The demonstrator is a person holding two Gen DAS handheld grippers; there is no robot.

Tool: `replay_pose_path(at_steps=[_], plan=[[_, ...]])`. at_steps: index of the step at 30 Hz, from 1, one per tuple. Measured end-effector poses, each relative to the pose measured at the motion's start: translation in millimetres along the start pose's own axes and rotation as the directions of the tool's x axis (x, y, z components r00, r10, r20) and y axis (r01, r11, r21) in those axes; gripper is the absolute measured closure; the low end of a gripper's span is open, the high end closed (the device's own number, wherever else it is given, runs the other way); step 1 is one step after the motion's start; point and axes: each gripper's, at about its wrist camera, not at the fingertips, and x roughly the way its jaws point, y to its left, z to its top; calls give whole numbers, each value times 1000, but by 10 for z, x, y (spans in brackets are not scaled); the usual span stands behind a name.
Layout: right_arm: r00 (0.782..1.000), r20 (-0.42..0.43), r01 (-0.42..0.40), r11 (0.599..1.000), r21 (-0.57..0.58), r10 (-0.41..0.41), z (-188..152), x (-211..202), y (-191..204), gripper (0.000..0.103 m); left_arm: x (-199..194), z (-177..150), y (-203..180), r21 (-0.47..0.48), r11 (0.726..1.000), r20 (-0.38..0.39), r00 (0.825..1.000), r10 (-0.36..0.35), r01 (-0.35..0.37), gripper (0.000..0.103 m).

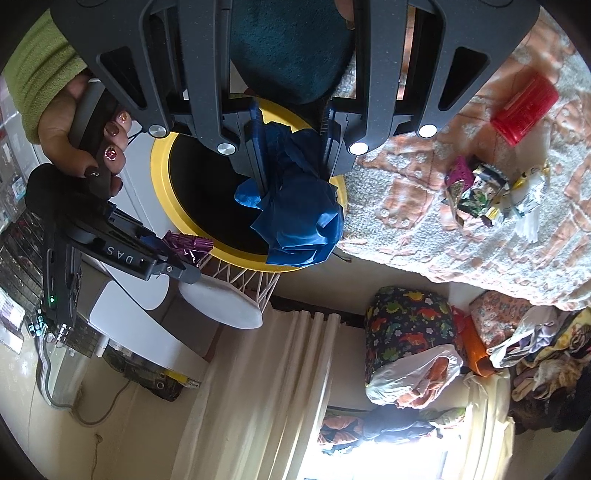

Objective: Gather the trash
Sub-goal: 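Carry the blue cloth and purple wrapper over the yellow bin with both grippers, then open both grippers over the bin, dropping the blue cloth and purple wrapper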

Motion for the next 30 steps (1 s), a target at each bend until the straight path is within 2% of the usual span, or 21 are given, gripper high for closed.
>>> replay_pose_path(at_steps=[18, 30], plan=[[998, -13, 68, 997, 41, -67, -35, 45, -204, 64, 476, -19, -133, 36, 999, -73, 997, -13, 15, 85], [996, -39, 81, 996, 46, -79, -75, 137, -250, 62, 791, -61, -215, 68, 997, -114, 993, -27, 35, 85]])
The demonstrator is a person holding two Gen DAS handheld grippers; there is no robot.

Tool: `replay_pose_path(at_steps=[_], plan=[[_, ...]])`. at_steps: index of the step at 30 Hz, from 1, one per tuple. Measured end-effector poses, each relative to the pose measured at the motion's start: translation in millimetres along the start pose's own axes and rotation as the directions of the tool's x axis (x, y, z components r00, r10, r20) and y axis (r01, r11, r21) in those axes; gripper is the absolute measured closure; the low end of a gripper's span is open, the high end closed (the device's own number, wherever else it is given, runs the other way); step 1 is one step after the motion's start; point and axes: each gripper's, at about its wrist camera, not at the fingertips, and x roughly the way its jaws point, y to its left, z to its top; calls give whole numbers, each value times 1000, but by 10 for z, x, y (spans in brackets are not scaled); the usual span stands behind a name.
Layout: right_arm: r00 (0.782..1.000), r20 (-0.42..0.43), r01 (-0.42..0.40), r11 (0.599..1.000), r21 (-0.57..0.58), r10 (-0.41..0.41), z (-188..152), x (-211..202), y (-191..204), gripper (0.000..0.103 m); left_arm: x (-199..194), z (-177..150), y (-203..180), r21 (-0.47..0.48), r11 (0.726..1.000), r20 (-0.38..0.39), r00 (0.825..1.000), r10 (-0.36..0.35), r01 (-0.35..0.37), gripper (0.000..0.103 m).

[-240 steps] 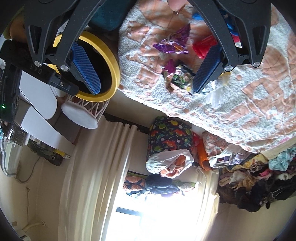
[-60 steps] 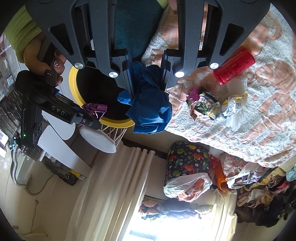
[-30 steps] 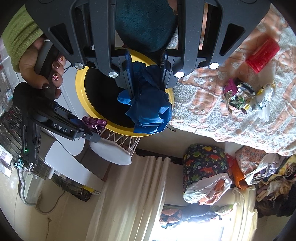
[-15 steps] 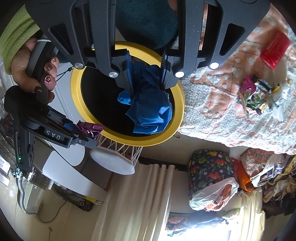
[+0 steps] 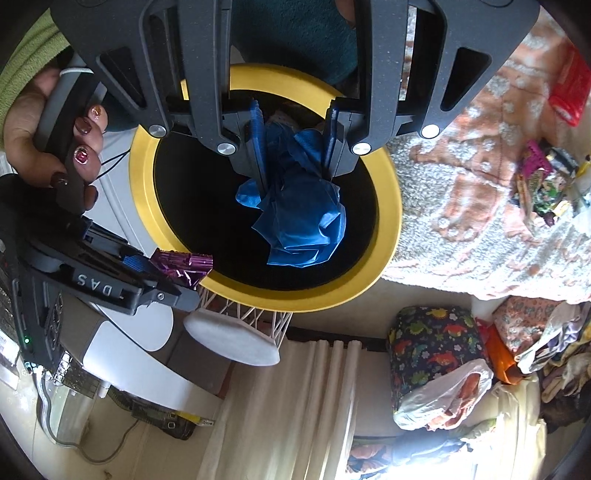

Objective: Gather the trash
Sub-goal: 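Open both grippers over the bin, dropping the blue cloth and purple wrapper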

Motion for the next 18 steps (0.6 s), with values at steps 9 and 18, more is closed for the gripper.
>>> replay_pose_path(at_steps=[9, 18], plan=[[1000, 10, -3, 999, 38, 3, -4, -2, -50, 37, -73, -55, -9, 19, 999, 68, 997, 25, -26, 31], [1000, 17, 10, 1000, 9, -10, -25, -1, 27, 29, -372, -82, 123, -40, 994, 150, 983, 102, -97, 11]])
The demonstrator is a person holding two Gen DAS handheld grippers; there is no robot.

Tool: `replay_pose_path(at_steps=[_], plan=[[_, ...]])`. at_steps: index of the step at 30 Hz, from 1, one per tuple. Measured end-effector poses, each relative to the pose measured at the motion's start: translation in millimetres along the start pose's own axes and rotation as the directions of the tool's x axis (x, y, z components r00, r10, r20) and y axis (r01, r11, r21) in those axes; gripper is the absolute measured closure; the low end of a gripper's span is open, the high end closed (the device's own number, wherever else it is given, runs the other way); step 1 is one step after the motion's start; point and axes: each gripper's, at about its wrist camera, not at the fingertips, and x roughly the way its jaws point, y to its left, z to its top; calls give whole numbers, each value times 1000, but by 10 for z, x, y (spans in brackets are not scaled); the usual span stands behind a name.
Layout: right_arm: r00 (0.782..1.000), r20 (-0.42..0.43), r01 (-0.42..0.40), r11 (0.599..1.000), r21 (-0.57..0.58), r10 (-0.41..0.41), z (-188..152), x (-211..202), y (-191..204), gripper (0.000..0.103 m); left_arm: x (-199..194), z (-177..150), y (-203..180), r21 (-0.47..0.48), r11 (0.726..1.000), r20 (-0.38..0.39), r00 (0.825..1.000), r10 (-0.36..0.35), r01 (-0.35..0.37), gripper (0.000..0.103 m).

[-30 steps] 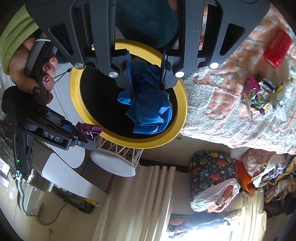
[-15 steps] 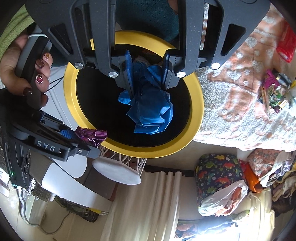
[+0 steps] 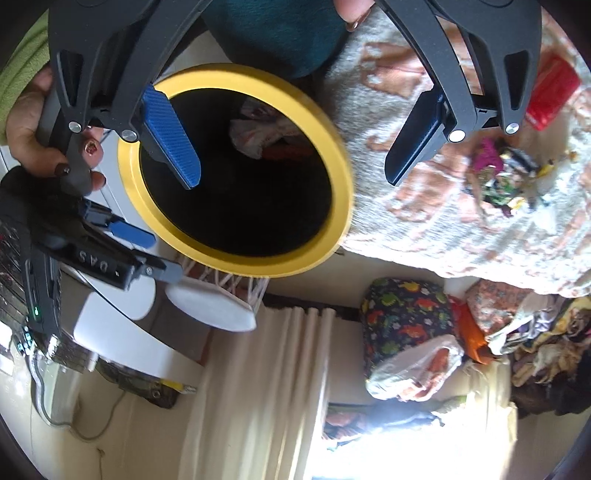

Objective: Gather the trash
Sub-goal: 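Open both grippers over the bin, dropping the blue cloth and purple wrapper, then move both grippers back over the trash on the bed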

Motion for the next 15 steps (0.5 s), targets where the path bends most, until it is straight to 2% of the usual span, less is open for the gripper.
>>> replay_pose_path(at_steps=[15], plan=[[1000, 8, -26, 995, -91, 27, -68, -11, 339, 28, -398, 66, 299, -57, 994, 104, 990, 98, -93, 11]])
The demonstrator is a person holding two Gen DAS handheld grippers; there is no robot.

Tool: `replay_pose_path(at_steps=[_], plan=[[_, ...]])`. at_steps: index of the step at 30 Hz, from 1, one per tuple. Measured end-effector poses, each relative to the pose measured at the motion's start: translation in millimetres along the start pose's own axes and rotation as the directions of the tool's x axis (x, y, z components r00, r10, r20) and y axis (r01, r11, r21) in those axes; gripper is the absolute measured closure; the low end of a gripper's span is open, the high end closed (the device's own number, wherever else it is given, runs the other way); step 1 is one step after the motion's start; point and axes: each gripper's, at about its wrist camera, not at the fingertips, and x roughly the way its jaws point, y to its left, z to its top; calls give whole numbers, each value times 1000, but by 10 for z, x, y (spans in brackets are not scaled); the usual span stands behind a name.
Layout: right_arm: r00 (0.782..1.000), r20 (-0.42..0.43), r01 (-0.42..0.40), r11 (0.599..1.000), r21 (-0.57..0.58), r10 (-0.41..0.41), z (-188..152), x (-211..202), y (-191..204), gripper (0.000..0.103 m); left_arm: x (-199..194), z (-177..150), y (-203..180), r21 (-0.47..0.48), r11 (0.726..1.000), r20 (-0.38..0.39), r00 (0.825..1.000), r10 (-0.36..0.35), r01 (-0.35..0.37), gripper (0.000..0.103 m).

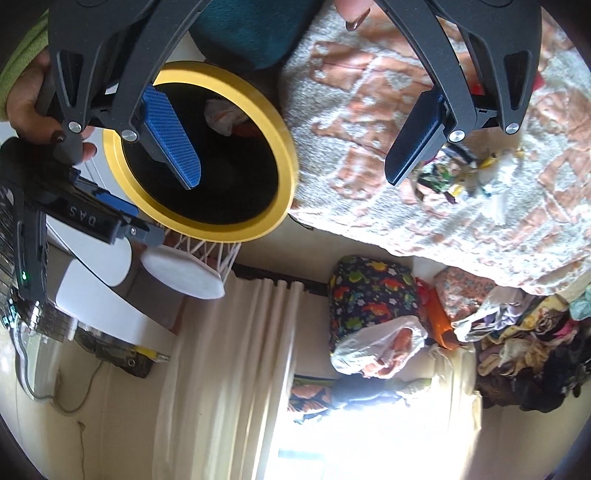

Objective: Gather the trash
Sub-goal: 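Move both grippers back over the trash on the bed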

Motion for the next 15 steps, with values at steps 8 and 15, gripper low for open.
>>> replay_pose_path(at_steps=[8, 15], plan=[[1000, -1, -27, 999, -39, 27, -18, -12, 173, 28, -140, 53, 184, -43, 999, 43, 998, 35, -33, 11], [999, 2, -51, 996, -79, 52, -56, -43, 360, 27, -254, 96, 343, -83, 995, 79, 995, 63, -56, 11]])
